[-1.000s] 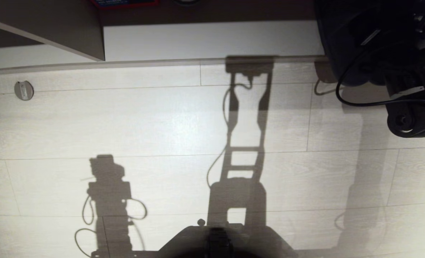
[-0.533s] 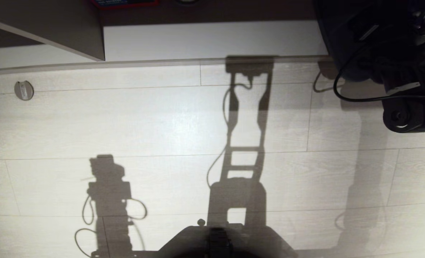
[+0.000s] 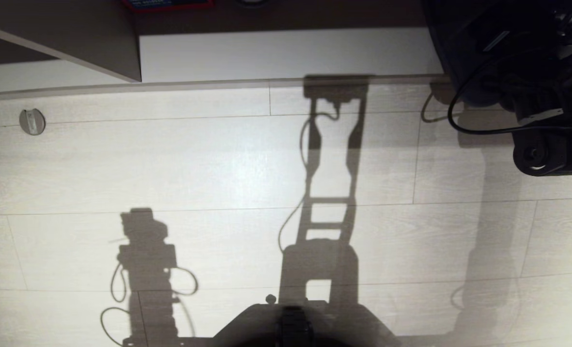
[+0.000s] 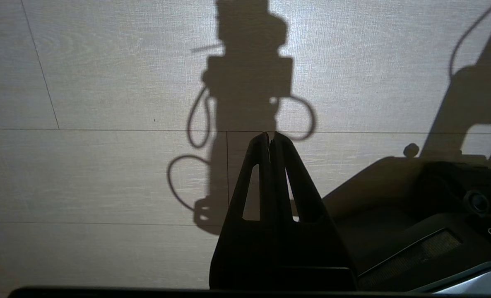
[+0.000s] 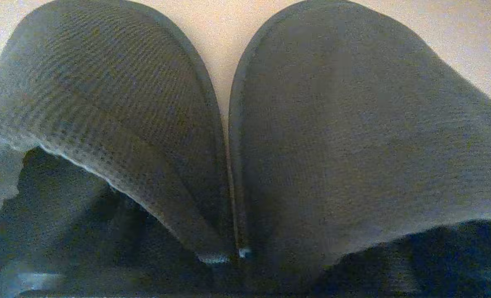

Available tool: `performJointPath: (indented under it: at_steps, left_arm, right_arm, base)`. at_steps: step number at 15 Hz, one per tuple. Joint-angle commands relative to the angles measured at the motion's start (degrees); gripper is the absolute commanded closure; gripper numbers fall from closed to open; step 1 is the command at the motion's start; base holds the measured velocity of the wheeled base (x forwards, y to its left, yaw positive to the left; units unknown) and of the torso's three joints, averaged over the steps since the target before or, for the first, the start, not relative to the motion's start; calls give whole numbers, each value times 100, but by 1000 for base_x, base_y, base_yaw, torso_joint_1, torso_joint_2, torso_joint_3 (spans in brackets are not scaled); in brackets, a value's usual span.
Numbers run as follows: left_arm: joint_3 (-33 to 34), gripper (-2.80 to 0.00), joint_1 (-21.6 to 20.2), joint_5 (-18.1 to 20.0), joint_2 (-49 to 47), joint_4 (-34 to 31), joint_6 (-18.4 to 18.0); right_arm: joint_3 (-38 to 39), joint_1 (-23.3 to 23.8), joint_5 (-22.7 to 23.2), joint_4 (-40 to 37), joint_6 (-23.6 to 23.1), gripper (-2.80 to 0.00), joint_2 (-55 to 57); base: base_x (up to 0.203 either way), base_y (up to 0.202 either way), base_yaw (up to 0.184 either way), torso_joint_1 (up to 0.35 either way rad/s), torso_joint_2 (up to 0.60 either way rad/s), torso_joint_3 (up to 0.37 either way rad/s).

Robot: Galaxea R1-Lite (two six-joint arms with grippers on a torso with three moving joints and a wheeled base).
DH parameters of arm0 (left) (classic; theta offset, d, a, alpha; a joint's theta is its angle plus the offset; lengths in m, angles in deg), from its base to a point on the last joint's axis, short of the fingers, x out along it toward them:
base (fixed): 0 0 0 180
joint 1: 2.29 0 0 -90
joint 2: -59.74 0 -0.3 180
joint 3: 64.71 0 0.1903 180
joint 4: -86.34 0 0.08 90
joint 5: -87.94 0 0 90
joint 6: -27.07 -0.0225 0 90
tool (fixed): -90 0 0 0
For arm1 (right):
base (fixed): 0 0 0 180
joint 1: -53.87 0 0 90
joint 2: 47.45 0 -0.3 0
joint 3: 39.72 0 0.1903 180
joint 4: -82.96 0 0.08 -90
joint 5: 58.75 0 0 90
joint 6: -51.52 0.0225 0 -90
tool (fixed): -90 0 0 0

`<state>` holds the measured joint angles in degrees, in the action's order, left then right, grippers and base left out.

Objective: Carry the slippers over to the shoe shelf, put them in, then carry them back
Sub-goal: Pick up the slippers in the shoe cabinet

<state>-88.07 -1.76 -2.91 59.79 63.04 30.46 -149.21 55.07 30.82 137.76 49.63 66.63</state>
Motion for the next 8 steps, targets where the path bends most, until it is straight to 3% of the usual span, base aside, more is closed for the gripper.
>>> performJointPath:
  at_steps: [1, 8]
  left_arm:
    - [0, 0, 0, -3, -5, 2, 4]
    - [0, 0, 0, -3, -5, 2, 4]
  right_arm:
    - [8, 2, -18, 50, 4, 0, -17]
    - [139, 2, -18, 41, 37, 0, -166]
  base:
    - [0, 0, 0, 0, 0, 0]
    - [0, 0, 0, 0, 0, 0]
